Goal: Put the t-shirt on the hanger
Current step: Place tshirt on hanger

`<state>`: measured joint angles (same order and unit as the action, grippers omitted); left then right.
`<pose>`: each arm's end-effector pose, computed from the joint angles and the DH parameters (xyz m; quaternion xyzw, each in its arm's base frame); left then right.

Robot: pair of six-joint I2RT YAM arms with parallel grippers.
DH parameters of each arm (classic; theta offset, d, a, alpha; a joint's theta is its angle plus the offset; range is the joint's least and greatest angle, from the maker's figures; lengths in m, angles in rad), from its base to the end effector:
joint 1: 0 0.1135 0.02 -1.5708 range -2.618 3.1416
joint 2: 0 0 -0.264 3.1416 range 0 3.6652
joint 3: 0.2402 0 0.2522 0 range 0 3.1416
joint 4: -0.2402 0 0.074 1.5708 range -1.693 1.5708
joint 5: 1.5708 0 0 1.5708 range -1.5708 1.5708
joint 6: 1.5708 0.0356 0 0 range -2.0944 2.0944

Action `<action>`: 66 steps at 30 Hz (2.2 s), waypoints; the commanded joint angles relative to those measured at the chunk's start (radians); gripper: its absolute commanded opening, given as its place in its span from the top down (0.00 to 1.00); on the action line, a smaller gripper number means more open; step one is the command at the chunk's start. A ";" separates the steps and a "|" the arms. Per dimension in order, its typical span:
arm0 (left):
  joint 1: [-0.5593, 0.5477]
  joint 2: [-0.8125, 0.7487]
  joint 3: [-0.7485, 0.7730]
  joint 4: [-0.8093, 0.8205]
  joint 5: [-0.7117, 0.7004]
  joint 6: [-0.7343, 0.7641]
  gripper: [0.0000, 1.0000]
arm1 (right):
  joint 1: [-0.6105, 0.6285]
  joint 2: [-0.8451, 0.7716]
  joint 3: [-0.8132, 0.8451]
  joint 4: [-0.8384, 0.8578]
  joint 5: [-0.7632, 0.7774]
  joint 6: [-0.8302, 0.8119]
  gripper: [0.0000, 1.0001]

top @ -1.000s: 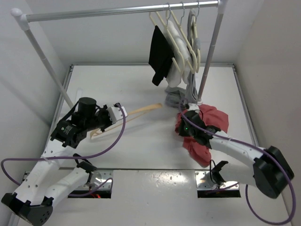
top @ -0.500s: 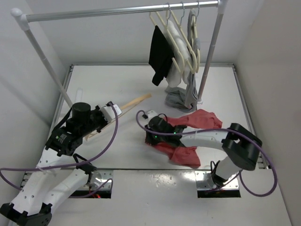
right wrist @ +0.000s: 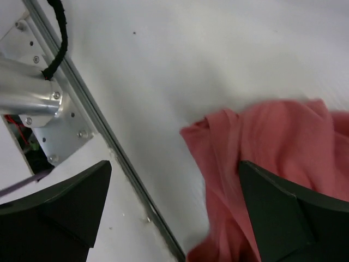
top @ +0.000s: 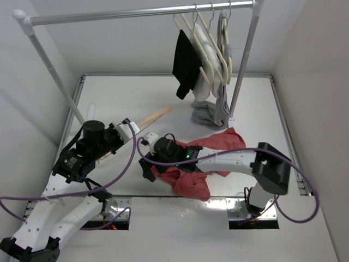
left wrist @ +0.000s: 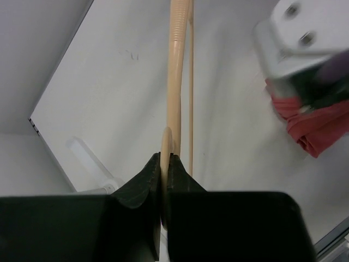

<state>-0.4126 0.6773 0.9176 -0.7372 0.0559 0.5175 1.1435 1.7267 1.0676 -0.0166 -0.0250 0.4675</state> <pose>0.1222 -0.0556 0.3433 0.3980 0.7613 0.0028 0.5119 0.1554 0.3434 0.2032 -0.3040 0.8486 0.3199 0.2916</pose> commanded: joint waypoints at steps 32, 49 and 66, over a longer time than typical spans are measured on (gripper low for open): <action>0.005 -0.050 -0.039 -0.103 0.240 0.177 1.00 | 0.216 -0.252 -0.256 -0.577 0.648 1.143 0.45; 0.005 -0.124 0.041 -0.412 0.490 0.455 1.00 | 0.197 -0.396 -0.396 -0.473 0.678 1.230 1.00; -0.025 0.050 0.136 -0.562 0.533 0.705 1.00 | 0.165 -0.575 -0.324 -0.692 0.766 1.028 1.00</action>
<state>-0.4217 0.7311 1.0336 -1.2835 0.5808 1.1351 1.3109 1.1847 0.7063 -0.6643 0.6941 1.5360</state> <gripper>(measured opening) 0.085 0.009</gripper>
